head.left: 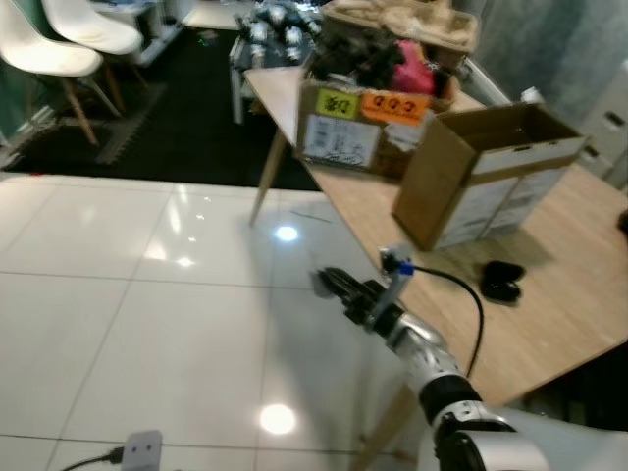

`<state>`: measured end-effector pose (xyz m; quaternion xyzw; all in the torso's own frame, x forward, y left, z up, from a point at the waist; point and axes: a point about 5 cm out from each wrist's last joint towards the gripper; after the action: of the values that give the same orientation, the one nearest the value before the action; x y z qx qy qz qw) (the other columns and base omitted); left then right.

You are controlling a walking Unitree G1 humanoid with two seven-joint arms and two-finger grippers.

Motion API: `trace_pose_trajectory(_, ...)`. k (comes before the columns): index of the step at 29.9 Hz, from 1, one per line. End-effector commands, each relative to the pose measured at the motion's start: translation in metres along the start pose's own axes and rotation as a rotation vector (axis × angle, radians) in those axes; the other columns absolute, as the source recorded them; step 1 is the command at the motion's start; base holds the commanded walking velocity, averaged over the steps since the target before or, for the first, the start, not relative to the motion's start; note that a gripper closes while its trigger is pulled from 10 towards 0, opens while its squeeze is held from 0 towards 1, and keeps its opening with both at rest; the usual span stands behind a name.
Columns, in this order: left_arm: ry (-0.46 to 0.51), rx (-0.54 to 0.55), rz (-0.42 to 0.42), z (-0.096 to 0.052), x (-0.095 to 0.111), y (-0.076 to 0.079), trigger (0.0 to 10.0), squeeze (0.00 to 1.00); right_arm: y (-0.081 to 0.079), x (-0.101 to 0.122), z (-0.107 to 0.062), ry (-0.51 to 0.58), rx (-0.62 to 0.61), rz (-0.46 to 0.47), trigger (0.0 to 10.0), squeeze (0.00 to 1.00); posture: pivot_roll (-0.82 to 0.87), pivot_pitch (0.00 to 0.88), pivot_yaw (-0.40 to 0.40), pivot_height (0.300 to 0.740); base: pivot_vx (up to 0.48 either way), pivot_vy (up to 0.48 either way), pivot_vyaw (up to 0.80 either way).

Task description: Picking trash to rubbish bin

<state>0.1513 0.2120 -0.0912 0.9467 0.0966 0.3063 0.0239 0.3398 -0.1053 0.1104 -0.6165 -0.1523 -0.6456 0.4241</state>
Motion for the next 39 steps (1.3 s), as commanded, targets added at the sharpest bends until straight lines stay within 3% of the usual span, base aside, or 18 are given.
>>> trace_pose_trajectory(1, 0.007, -0.01, -0.03, 0.0, 0.0, 0.002, 10.0, 0.0, -0.011, 0.024, 0.009, 0.088, 0.117, 0.015, 10.0, 0.0, 0.05, 0.103, -0.058, 0.74, 0.0, 0.0, -0.8)
trace_pose_trajectory(7, 0.056, -0.012, -0.038, 0.003, 0.015, 0.001, 10.0, 0.0, -0.022, 0.046, 0.015, 0.164, 0.213, 0.026, 10.0, 0.0, 0.05, 0.1, -0.061, 0.74, 0.0, 0.0, -0.8)
trace_pose_trajectory(8, 0.079, -0.014, -0.04, 0.004, 0.022, 0.001, 10.0, 0.0, -0.026, 0.058, 0.016, 0.209, 0.242, 0.022, 10.0, 0.0, 0.05, 0.098, -0.06, 0.74, 0.0, 0.0, -0.8)
trace_pose_trajectory(10, 0.079, -0.014, -0.04, 0.004, 0.022, 0.001, 10.0, 0.0, -0.026, 0.058, 0.016, 0.209, 0.242, 0.022, 10.0, 0.0, 0.05, 0.098, -0.06, 0.74, 0.0, 0.0, -0.8)
trace_pose_trajectory(15, 0.193, -0.021, -0.061, 0.007, 0.053, 0.004, 10.0, 0.0, -0.048, 0.102, 0.018, 0.33, 0.334, -0.017, 10.0, 0.0, 0.04, 0.102, -0.051, 0.74, 0.0, 0.0, -0.8)
trace_pose_trajectory(20, 0.246, 0.001, -0.077, 0.007, 0.066, -0.001, 10.0, 0.0, -0.059, 0.112, 0.015, 0.345, 0.39, -0.022, 10.0, 0.0, 0.04, 0.103, -0.052, 0.74, 0.0, 0.0, -0.8)
trace_pose_trajectory(23, 0.321, 0.062, -0.093, 0.004, 0.087, -0.015, 10.0, 0.0, -0.072, 0.11, 0.008, 0.326, 0.512, 0.02, 10.0, 0.0, 0.04, 0.103, -0.052, 0.74, 0.0, 0.0, -0.73)
trace_pose_trajectory(29, 0.39, 0.121, -0.127, -0.001, 0.104, -0.031, 10.0, 0.0, -0.093, 0.103, -0.002, 0.302, 0.681, 0.08, 10.0, 0.0, 0.05, 0.104, -0.052, 0.74, 0.0, 0.0, -0.12)
trace_pose_trajectory(31, 0.404, 0.132, -0.13, -0.003, 0.107, -0.034, 10.0, 0.0, -0.096, 0.105, -0.003, 0.308, 0.692, 0.081, 10.0, 0.0, 0.04, 0.103, -0.05, 0.74, 0.0, 0.0, 0.0)
trace_pose_trajectory(39, 0.603, 0.292, -0.278, -0.025, 0.144, -0.079, 10.0, 0.0, -0.104, 0.141, -0.004, 0.451, 0.718, 0.051, 10.0, 0.0, 0.04, 0.108, -0.051, 0.74, 0.0, 0.0, 0.0)
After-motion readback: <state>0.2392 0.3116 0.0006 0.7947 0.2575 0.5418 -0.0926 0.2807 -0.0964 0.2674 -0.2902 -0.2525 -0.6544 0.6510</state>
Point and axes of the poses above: a point about 5 cm out from each wrist's last joint towards the gripper, its own z axis pointing out of the wrist towards the gripper, its own x axis along the axis of the wrist's last joint, y = z × x, and after that the axes turned 2 degrees about -z, right-handed
